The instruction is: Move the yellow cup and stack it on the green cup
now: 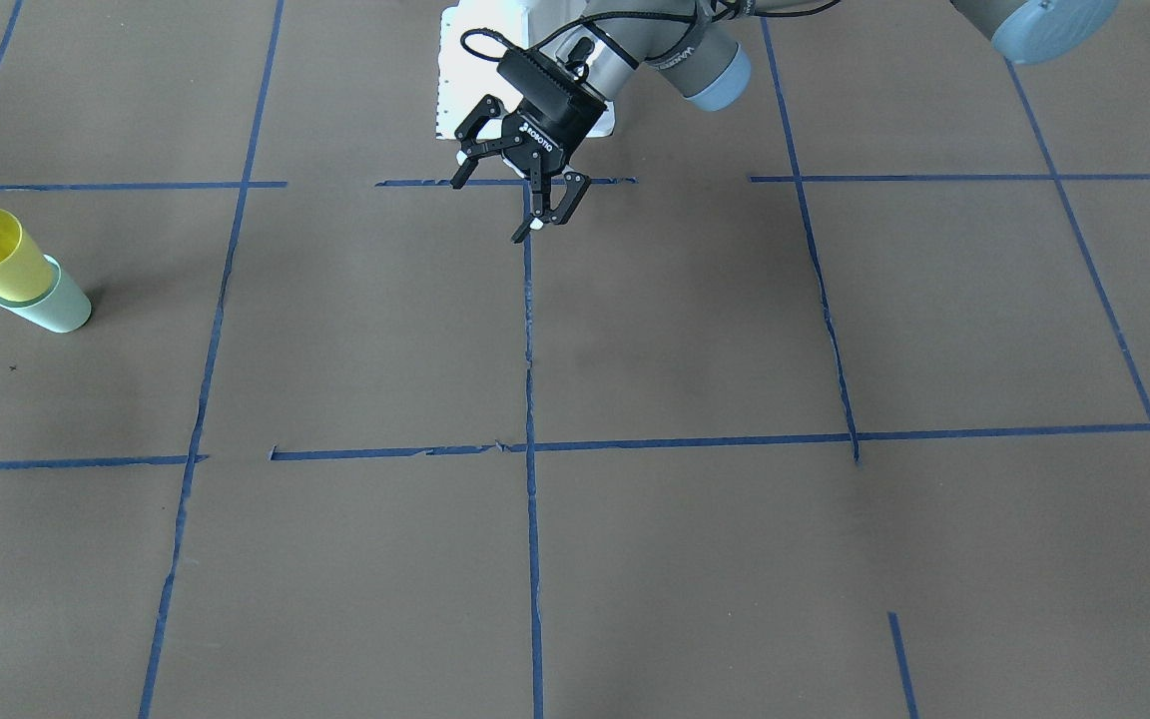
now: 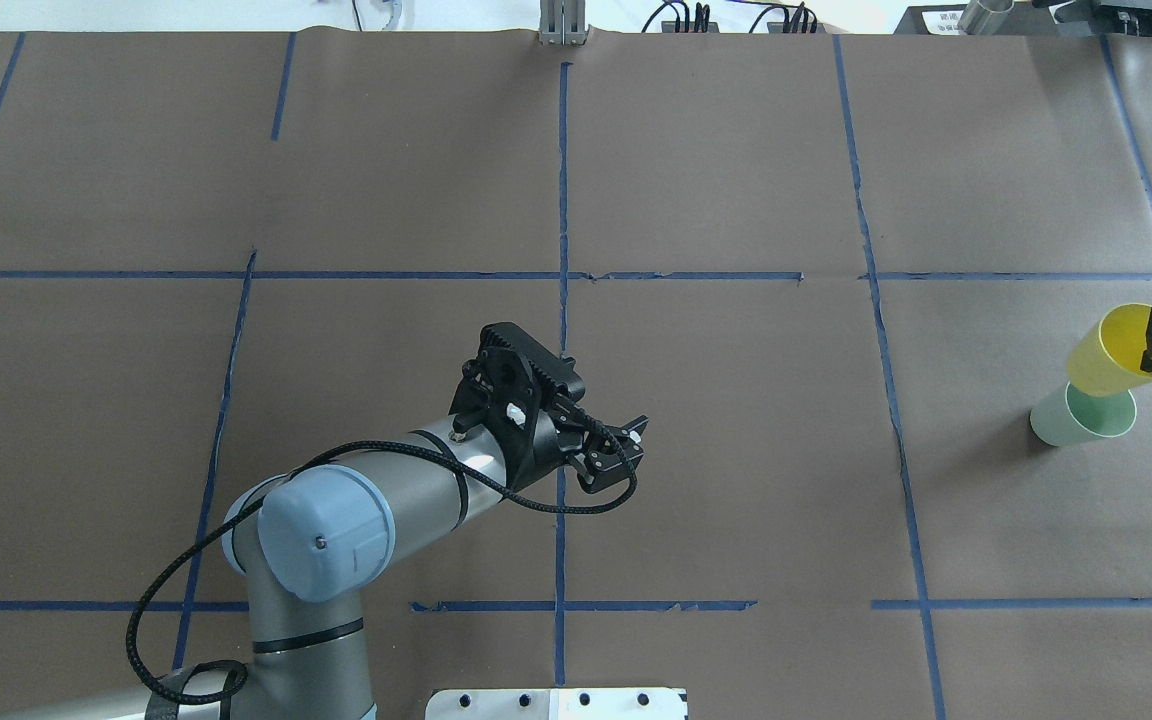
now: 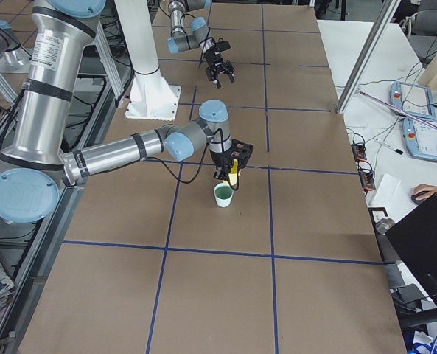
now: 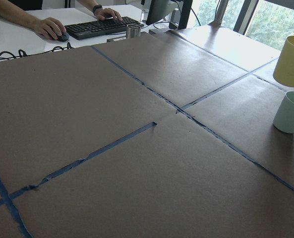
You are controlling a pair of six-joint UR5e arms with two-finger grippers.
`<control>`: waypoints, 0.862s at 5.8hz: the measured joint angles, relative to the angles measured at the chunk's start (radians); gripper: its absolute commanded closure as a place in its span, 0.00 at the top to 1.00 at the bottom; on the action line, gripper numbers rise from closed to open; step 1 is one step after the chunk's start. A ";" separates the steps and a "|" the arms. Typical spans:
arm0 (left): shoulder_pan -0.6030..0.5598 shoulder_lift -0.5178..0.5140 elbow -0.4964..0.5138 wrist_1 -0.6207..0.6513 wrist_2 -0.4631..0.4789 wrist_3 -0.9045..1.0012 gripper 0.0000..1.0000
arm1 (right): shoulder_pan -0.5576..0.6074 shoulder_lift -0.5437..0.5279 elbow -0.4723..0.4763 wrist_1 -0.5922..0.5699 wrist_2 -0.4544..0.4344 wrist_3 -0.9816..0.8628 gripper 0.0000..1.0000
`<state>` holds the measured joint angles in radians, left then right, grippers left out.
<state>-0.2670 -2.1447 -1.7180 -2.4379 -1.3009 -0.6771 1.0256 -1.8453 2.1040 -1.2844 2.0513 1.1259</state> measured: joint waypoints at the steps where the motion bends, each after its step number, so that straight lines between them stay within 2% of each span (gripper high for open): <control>1: 0.000 0.000 0.003 0.000 0.000 -0.003 1.00 | -0.001 -0.017 -0.002 -0.001 0.009 -0.003 0.03; 3: 0.000 0.000 0.004 0.000 0.000 -0.005 1.00 | -0.007 -0.021 -0.024 0.000 0.024 -0.006 0.03; 4: 0.000 0.000 0.005 0.000 0.000 -0.005 1.00 | -0.008 -0.019 -0.033 0.000 0.025 -0.009 0.10; 5: 0.001 0.000 0.006 0.000 0.000 -0.006 1.00 | -0.009 -0.018 -0.037 0.000 0.026 -0.015 0.35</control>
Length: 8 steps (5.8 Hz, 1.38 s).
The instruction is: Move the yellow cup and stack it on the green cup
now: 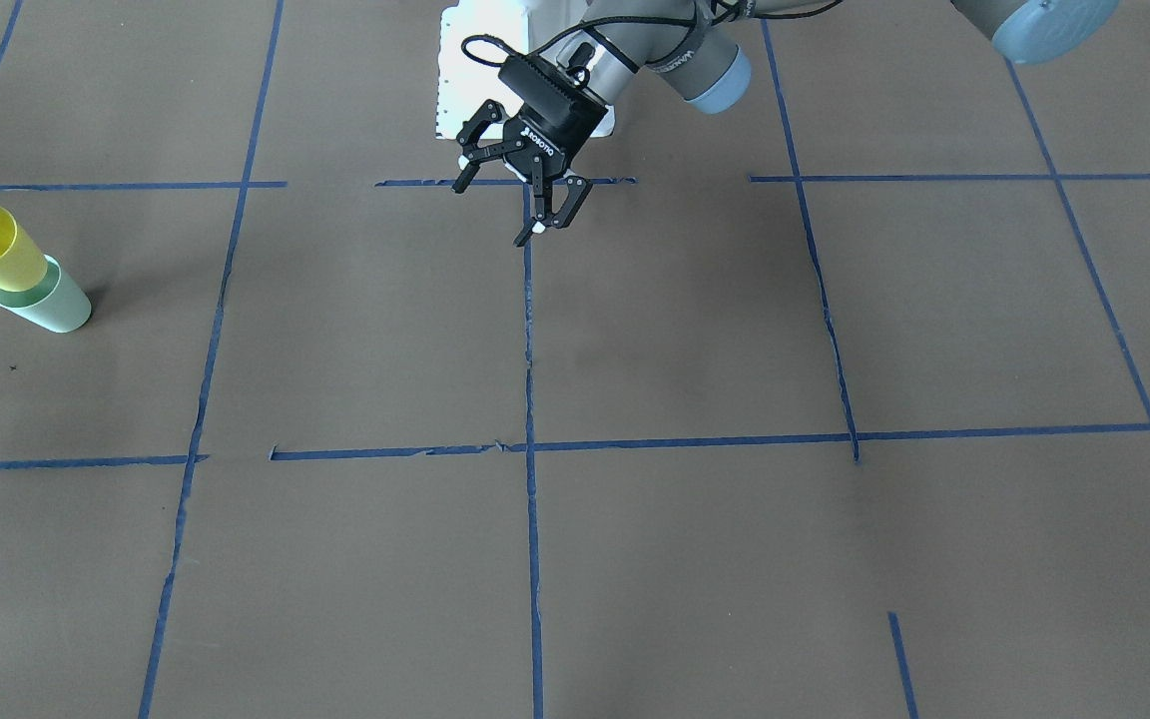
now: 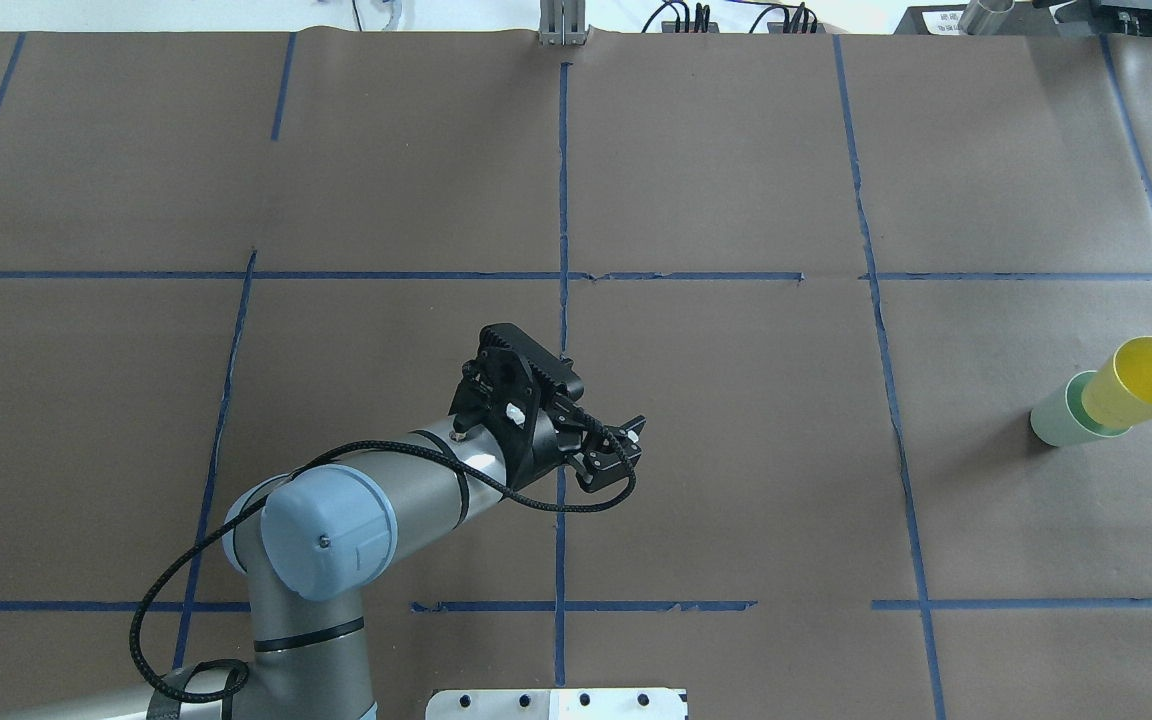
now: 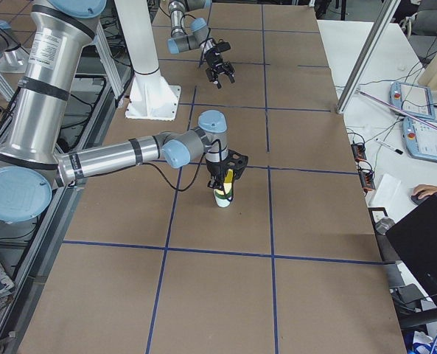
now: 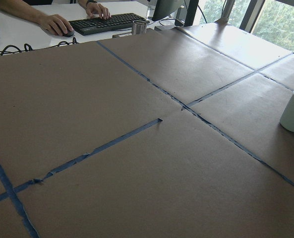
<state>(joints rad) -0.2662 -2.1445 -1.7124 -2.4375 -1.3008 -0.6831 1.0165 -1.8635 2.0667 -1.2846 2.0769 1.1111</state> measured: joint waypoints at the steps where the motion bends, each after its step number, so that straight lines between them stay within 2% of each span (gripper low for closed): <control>1: 0.000 0.000 0.000 0.000 0.000 -0.001 1.00 | -0.002 0.001 -0.002 0.000 0.000 -0.002 0.99; 5: -0.016 -0.001 -0.001 0.035 -0.002 -0.004 1.00 | -0.006 0.006 0.001 0.019 -0.001 0.002 1.00; 7: -0.067 -0.005 -0.003 0.175 -0.014 -0.005 1.00 | 0.022 0.005 -0.004 0.143 -0.001 0.001 1.00; 8: -0.109 -0.004 -0.003 0.265 -0.047 -0.006 1.00 | 0.071 0.010 -0.005 0.164 0.018 -0.021 1.00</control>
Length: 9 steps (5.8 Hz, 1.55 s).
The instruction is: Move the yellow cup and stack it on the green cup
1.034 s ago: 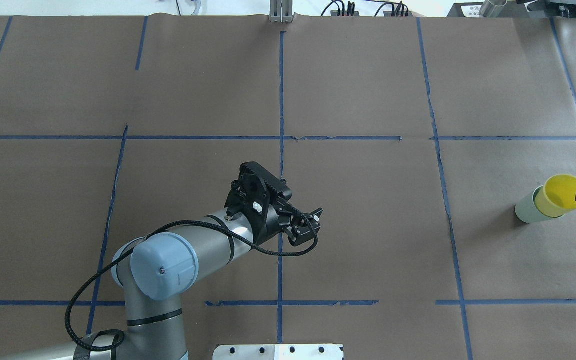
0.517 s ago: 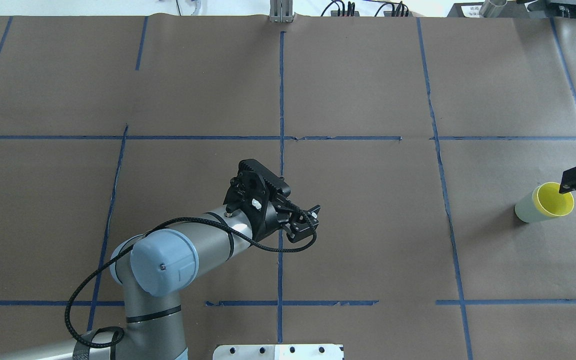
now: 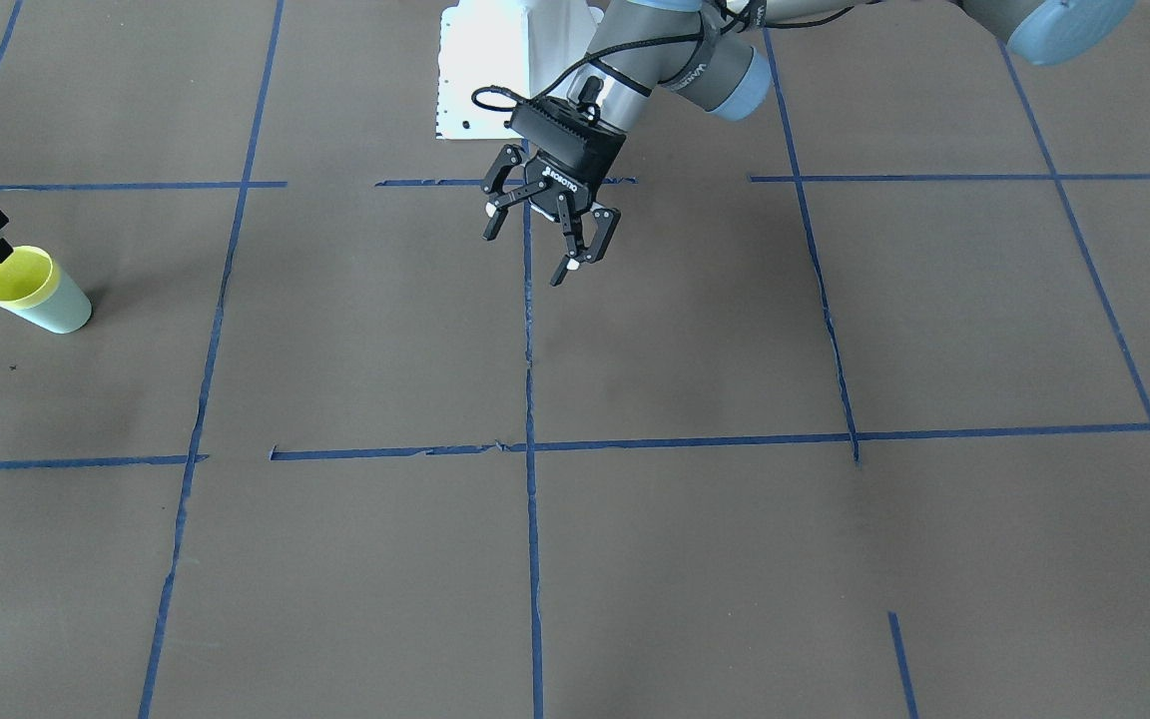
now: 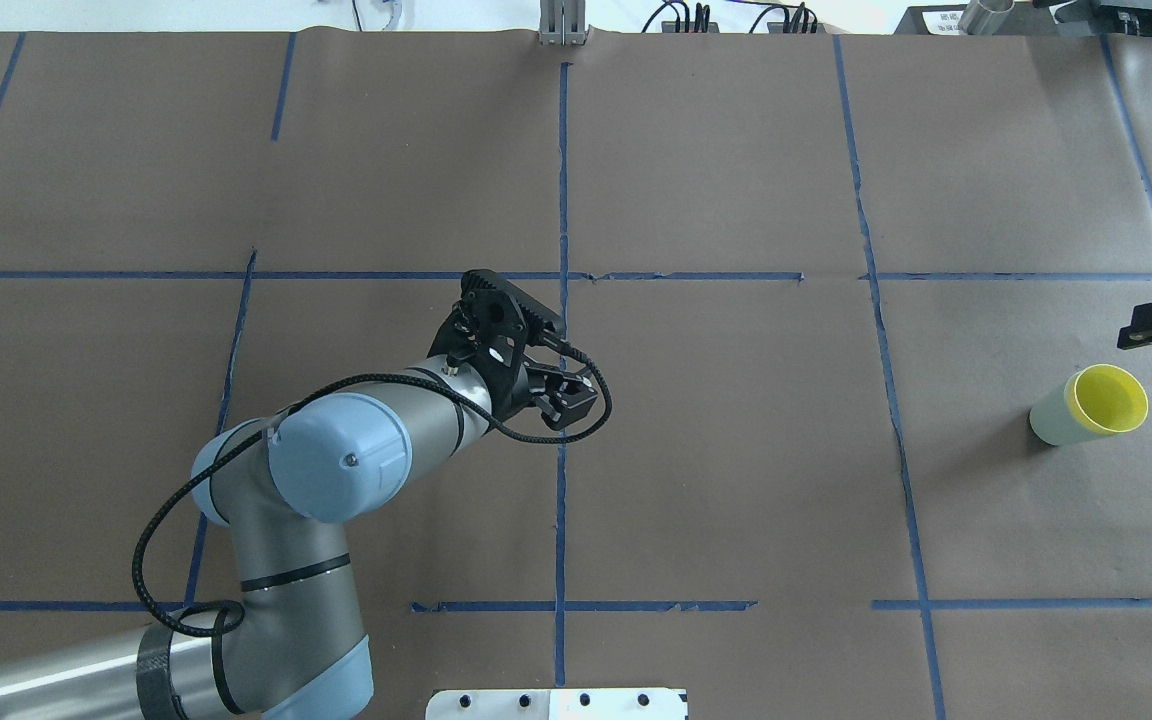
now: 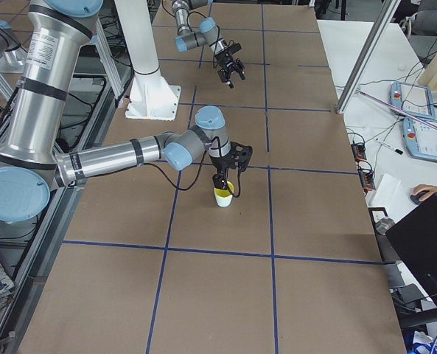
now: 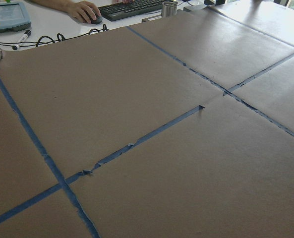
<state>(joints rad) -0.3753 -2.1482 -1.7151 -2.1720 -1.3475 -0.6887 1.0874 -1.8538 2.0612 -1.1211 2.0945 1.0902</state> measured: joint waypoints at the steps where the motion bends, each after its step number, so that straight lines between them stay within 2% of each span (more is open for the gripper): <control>1: -0.058 0.013 0.000 0.076 -0.064 0.000 1.00 | 0.066 0.005 -0.011 -0.001 0.042 -0.065 1.00; 3: -0.209 0.092 0.001 0.193 -0.256 0.005 1.00 | 0.196 0.016 -0.087 -0.019 0.108 -0.280 1.00; 4: -0.330 0.118 0.003 0.290 -0.415 0.014 0.99 | 0.238 0.041 -0.127 -0.055 0.116 -0.377 1.00; 5: -0.454 0.142 0.000 0.395 -0.576 0.057 1.00 | 0.279 0.081 -0.149 -0.138 0.118 -0.489 1.00; 6: -0.564 0.178 -0.007 0.475 -0.696 0.151 0.99 | 0.318 0.130 -0.159 -0.248 0.131 -0.612 1.00; 7: -0.679 0.225 -0.012 0.550 -0.771 0.282 0.99 | 0.349 0.174 -0.168 -0.346 0.152 -0.727 1.00; 9: -0.934 0.270 0.007 0.778 -0.885 0.647 0.99 | 0.387 0.214 -0.214 -0.428 0.219 -0.877 1.00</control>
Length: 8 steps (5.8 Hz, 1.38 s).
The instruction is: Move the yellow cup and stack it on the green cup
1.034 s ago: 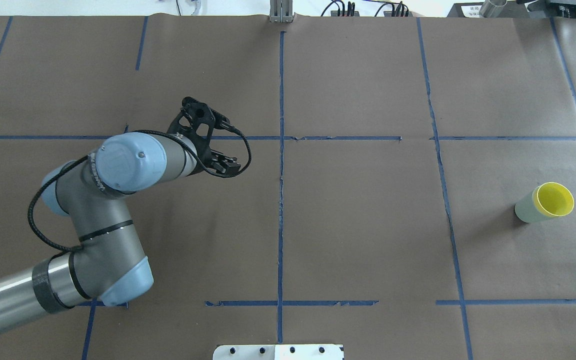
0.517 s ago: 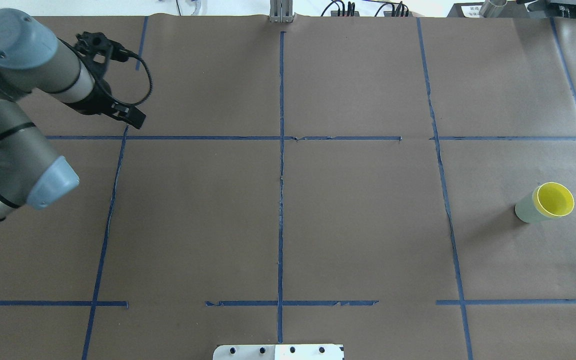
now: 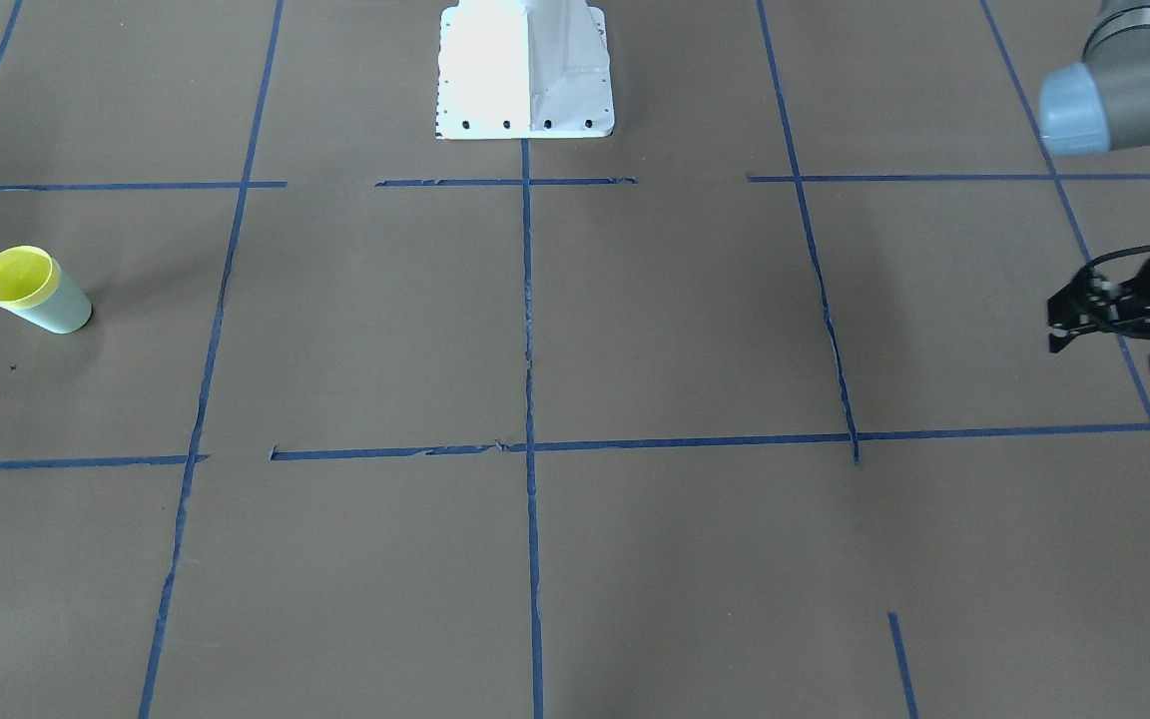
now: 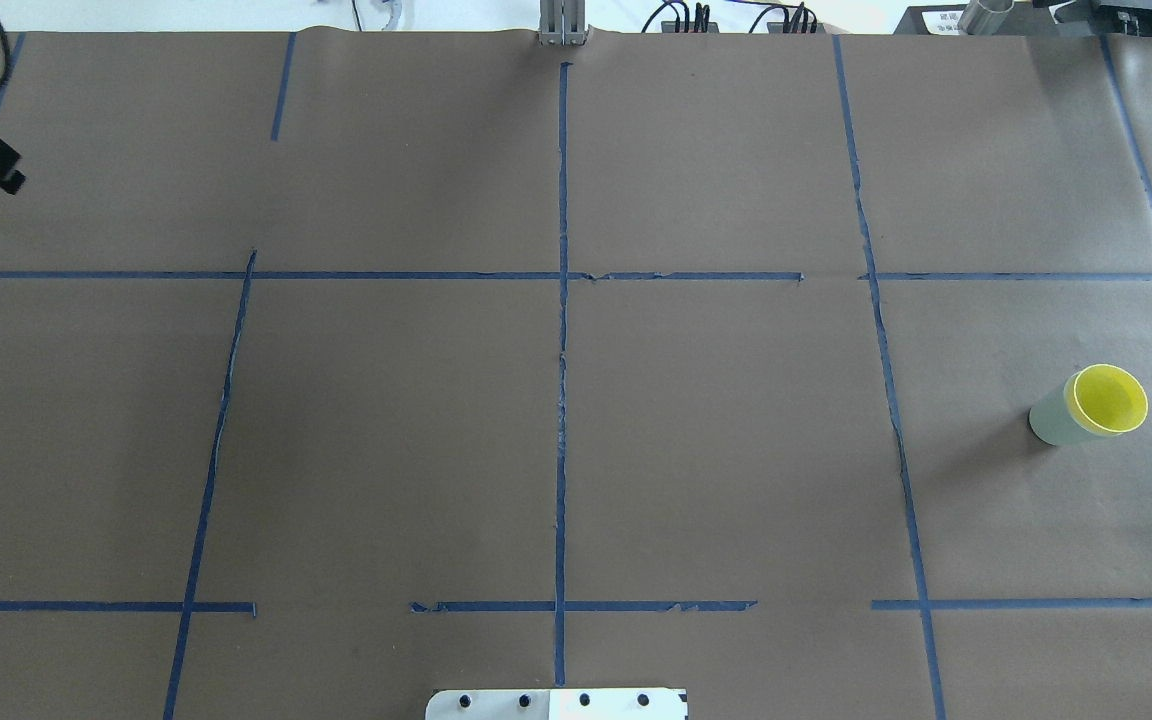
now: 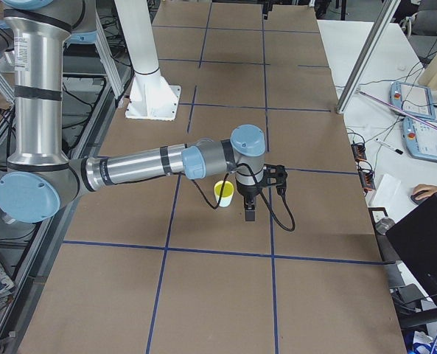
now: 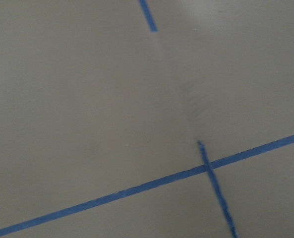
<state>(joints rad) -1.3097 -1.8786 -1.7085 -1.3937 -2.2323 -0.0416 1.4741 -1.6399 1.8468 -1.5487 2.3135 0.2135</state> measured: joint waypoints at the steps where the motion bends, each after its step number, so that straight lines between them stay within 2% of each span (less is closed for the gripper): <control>1: -0.101 0.035 0.024 0.085 -0.034 0.166 1.00 | 0.011 0.003 -0.017 -0.010 0.034 -0.042 1.00; 3: -0.207 0.228 0.044 0.126 -0.134 0.315 1.00 | 0.015 0.004 -0.023 -0.018 0.045 -0.086 1.00; 4: -0.220 0.299 0.016 0.129 -0.151 0.264 1.00 | 0.015 0.001 -0.021 -0.018 0.046 -0.088 1.00; 6: -0.222 0.390 -0.059 0.099 -0.157 0.151 1.00 | 0.015 -0.019 -0.020 -0.015 0.047 -0.084 1.00; 8: -0.219 0.439 -0.101 0.063 -0.157 0.132 1.00 | 0.010 -0.039 -0.024 -0.014 0.045 -0.087 1.00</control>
<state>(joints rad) -1.5287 -1.4392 -1.8100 -1.3311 -2.3892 0.0905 1.4843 -1.6787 1.8225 -1.5624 2.3586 0.1263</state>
